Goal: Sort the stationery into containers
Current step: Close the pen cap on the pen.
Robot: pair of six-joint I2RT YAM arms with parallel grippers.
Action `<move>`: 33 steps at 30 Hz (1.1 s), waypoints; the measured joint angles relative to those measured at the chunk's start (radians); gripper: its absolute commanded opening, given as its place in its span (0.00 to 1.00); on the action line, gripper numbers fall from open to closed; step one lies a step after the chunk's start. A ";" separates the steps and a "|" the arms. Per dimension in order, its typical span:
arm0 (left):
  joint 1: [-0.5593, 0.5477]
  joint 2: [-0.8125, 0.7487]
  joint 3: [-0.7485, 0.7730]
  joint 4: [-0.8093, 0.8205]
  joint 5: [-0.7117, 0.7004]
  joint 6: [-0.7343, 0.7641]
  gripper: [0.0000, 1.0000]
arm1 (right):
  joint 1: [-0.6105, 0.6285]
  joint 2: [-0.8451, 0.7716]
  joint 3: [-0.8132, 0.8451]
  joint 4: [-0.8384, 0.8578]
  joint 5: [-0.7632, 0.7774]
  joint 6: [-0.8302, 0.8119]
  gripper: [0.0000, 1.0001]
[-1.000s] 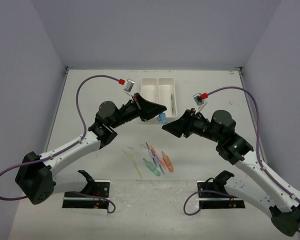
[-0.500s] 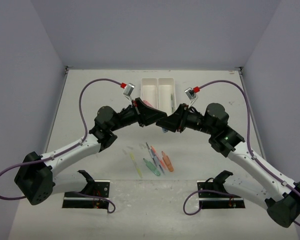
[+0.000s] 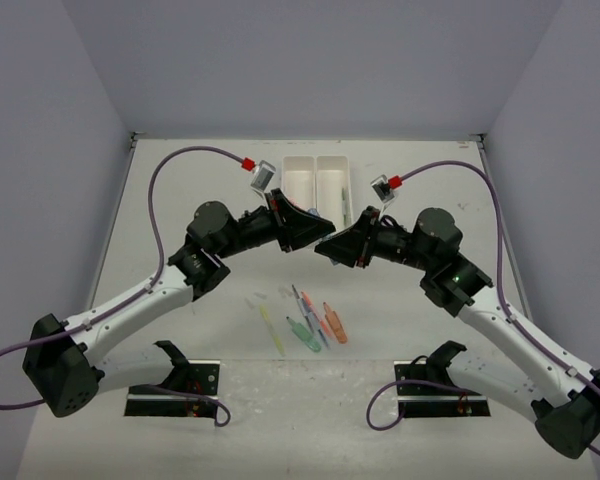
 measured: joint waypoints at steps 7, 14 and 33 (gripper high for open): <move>0.001 -0.006 0.108 -0.077 -0.047 0.154 0.67 | -0.002 -0.035 -0.060 -0.004 -0.037 -0.062 0.00; 0.001 -0.010 0.168 -0.142 -0.152 0.211 0.73 | -0.003 -0.077 -0.087 -0.012 -0.040 -0.105 0.00; 0.006 -0.035 -0.026 0.089 0.138 0.173 0.00 | -0.007 -0.230 -0.100 -0.060 -0.049 -0.169 0.00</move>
